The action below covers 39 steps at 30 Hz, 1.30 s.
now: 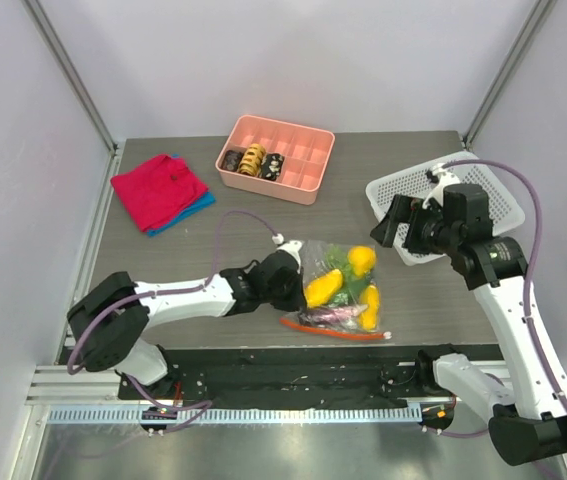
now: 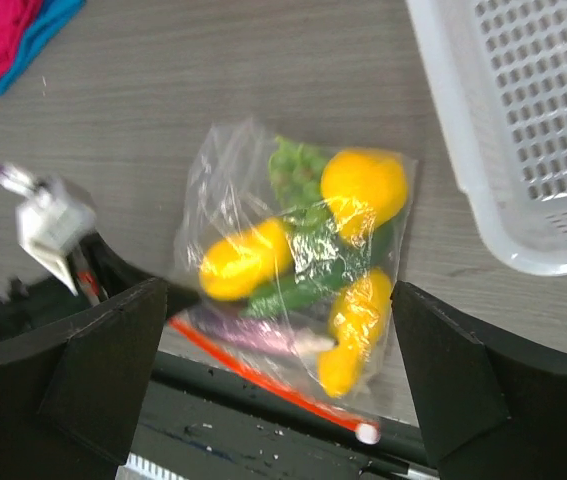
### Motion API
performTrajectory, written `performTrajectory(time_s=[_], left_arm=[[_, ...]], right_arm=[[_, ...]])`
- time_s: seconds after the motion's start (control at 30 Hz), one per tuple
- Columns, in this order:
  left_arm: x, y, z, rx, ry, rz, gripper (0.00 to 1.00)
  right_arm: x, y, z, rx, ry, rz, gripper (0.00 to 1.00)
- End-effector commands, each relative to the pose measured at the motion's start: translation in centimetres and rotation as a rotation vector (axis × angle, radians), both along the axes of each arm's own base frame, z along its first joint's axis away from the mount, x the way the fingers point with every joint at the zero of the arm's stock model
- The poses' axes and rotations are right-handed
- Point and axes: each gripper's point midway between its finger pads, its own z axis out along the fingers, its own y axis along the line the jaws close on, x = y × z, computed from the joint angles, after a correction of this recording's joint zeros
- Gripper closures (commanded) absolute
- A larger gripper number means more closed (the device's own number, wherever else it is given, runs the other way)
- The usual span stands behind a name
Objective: Open the zip-top bag and remove the fake food
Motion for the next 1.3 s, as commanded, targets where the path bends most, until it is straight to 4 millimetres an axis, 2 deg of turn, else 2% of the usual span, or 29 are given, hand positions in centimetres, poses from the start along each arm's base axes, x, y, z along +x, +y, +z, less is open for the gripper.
performTrajectory(time_s=[0.0,0.03,0.07,0.2,0.23,0.33,0.37,0.43,0.47,0.5,0.53,0.57,0.6,0.63,0.67,0.8,0.9,1.0,1.03,1.07,1.1,1.13,1.17,1.2,1.27], left_arm=[[5.7,4.3,2.7,0.030,-0.100,0.235,1.00],[6.4,5.4,4.0,0.020,-0.126,0.279,1.00],[7.9,7.8,4.3,0.040,-0.152,0.373,1.00],[8.9,13.1,5.6,0.052,-0.185,0.546,1.00],[8.5,13.6,5.6,0.061,-0.182,0.543,1.00],[6.8,13.8,5.7,0.070,-0.171,0.478,0.61],[6.2,14.0,5.3,0.093,-0.178,0.467,0.40],[4.8,14.2,6.0,0.113,-0.224,0.442,0.22],[4.0,14.6,5.8,0.138,-0.215,0.430,0.17],[3.5,14.6,6.2,0.137,-0.218,0.426,0.17],[2.3,13.7,6.4,0.135,-0.227,0.377,0.21],[1.6,13.3,6.8,0.132,-0.229,0.356,0.30],[0.9,12.7,6.9,0.120,-0.230,0.335,0.32],[0.2,12.1,7.0,0.111,-0.223,0.318,0.33],[-0.9,11.0,7.4,0.081,-0.213,0.293,0.35],[-3.5,9.0,6.7,0.068,-0.190,0.262,0.39],[-5.5,8.0,4.7,0.083,-0.176,0.224,0.41],[-6.7,6.9,3.1,0.127,-0.226,0.146,0.43],[-6.9,6.5,3.0,0.142,-0.257,0.119,0.43],[-7.0,6.2,2.6,0.183,-0.293,0.095,0.43],[-7.1,6.1,2.5,0.212,-0.322,0.078,0.43],[-7.2,6.0,2.6,0.253,-0.377,0.047,0.43],[-7.2,5.9,3.0,0.292,-0.408,0.030,0.43],[-7.1,5.9,2.3,0.352,-0.433,0.007,0.43],[-6.8,5.7,2.8,0.440,-0.509,-0.041,0.42]], right_arm=[[-0.1,2.7,-2.7,0.085,0.056,0.097,0.00],[-0.6,3.6,-3.8,0.086,0.083,0.127,0.00],[-0.4,4.2,-3.9,0.091,0.072,0.137,0.00],[-0.8,6.5,-6.5,0.070,0.118,0.174,0.00],[-0.9,6.8,-7.8,0.069,0.155,0.163,0.00],[-1.3,8.7,-9.2,0.081,0.178,0.193,0.00],[-1.6,9.3,-9.9,0.075,0.201,0.195,0.00],[-1.7,10.0,-11.0,0.092,0.216,0.197,0.00],[-2.1,10.7,-11.4,0.123,0.241,0.204,0.00],[-2.4,11.2,-11.9,0.144,0.257,0.213,0.00],[-3.1,11.3,-13.3,0.157,0.294,0.207,0.00],[-2.9,12.0,-13.4,0.202,0.297,0.204,0.00],[-3.2,12.5,-14.1,0.219,0.316,0.203,0.00],[-3.9,12.4,-15.6,0.225,0.348,0.192,0.00],[-3.4,13.1,-15.6,0.262,0.323,0.196,0.00],[-3.6,14.6,-17.0,0.365,0.344,0.185,0.00],[-3.0,15.2,-18.1,0.362,0.357,0.180,0.00],[-1.6,16.3,-18.4,0.379,0.349,0.182,0.00],[-0.8,16.9,-17.6,0.383,0.333,0.198,0.00],[-0.4,17.2,-18.3,0.361,0.352,0.204,0.00],[0.2,17.4,-18.2,0.350,0.345,0.204,0.00],[1.6,18.1,-17.0,0.349,0.320,0.205,0.00],[2.1,18.1,-17.5,0.322,0.331,0.212,0.00],[3.3,18.2,-16.6,0.322,0.320,0.207,0.00],[4.5,17.9,-16.2,0.309,0.307,0.205,0.01]])
